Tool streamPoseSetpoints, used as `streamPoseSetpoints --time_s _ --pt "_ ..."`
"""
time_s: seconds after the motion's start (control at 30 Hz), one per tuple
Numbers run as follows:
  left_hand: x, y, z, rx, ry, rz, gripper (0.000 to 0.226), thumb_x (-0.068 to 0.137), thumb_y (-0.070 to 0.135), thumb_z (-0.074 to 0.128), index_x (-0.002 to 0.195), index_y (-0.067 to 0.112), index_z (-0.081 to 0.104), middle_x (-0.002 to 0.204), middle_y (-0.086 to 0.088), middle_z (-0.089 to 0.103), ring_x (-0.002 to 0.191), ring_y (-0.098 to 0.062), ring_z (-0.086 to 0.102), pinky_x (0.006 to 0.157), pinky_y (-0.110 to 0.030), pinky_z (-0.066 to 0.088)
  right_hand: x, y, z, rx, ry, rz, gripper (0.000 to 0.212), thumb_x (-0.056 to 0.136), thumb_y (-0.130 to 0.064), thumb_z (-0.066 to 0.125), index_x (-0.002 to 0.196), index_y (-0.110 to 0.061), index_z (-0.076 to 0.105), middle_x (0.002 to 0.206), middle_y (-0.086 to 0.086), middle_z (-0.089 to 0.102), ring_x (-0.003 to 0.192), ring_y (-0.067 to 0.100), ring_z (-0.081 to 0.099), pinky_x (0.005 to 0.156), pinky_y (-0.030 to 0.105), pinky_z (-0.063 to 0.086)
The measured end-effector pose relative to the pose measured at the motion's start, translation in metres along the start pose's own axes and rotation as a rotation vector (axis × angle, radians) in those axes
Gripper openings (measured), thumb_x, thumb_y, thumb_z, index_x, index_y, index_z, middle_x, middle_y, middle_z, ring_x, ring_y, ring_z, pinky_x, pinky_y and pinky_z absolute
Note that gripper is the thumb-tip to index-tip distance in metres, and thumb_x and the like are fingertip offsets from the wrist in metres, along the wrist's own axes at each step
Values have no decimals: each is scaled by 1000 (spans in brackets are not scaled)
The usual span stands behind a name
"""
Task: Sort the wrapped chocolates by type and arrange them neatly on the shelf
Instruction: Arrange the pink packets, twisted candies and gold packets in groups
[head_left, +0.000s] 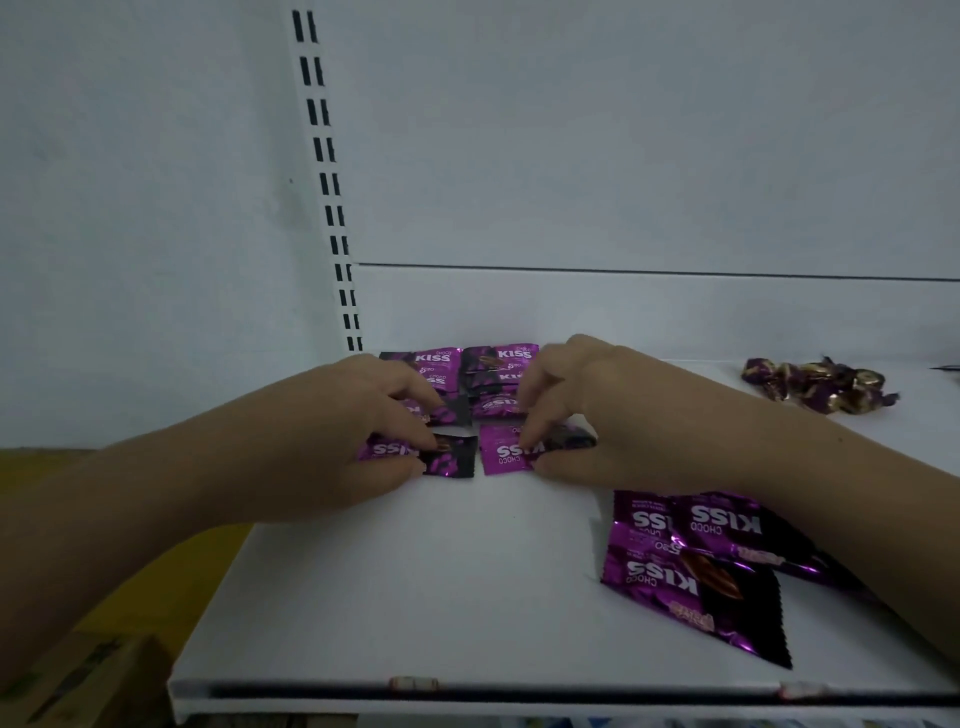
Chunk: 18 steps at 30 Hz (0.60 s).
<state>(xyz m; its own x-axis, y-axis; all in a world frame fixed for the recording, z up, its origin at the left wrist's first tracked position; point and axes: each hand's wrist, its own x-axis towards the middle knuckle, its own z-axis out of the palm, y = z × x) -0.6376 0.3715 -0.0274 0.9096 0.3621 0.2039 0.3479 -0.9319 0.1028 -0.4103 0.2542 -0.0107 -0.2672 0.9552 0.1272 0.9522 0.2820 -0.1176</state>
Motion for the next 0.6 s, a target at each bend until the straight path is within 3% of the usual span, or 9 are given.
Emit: streamPoseSetpoints --time_s 0.1,0.2,0.33,0.43,0.6 --pt "0 0 1 -24 2 -18 36 78 45 51 106 37 72 122 18 60 108 0 55 88 -4 31 1 0 0 30 -31 25 20 85 -35 64 104 -33 73 132 -20 51 120 -3 43 94 11 32" --pt "-1 -1 1 -18 -1 -35 37 78 48 49 104 37 73 119 18 62 105 0 58 89 -10 36 2 0 -1 103 -46 47 20 85 -32 65 103 -31 74 125 -20 61 110 -4 55 95 14 41" --pt "0 1 0 -37 -9 -49 40 78 51 47 101 34 74 114 14 66 100 -3 62 88 -21 47 3 0 1 94 -36 44 20 85 -32 65 103 -31 74 122 -19 63 107 -4 57 91 10 41" --pt "1 2 0 -47 0 -51 45 76 53 42 100 33 75 114 13 67 99 -4 63 86 -21 46 4 0 1 87 -25 32 20 85 -32 65 103 -30 74 121 -18 64 106 -2 58 91 13 42" --pt "1 5 -2 -48 -5 -61 45 76 52 42 99 32 75 113 12 67 98 -6 64 85 -24 49 3 0 1 53 -18 6 21 86 -35 64 105 -32 73 131 -16 56 112 -11 42 87 3 31"
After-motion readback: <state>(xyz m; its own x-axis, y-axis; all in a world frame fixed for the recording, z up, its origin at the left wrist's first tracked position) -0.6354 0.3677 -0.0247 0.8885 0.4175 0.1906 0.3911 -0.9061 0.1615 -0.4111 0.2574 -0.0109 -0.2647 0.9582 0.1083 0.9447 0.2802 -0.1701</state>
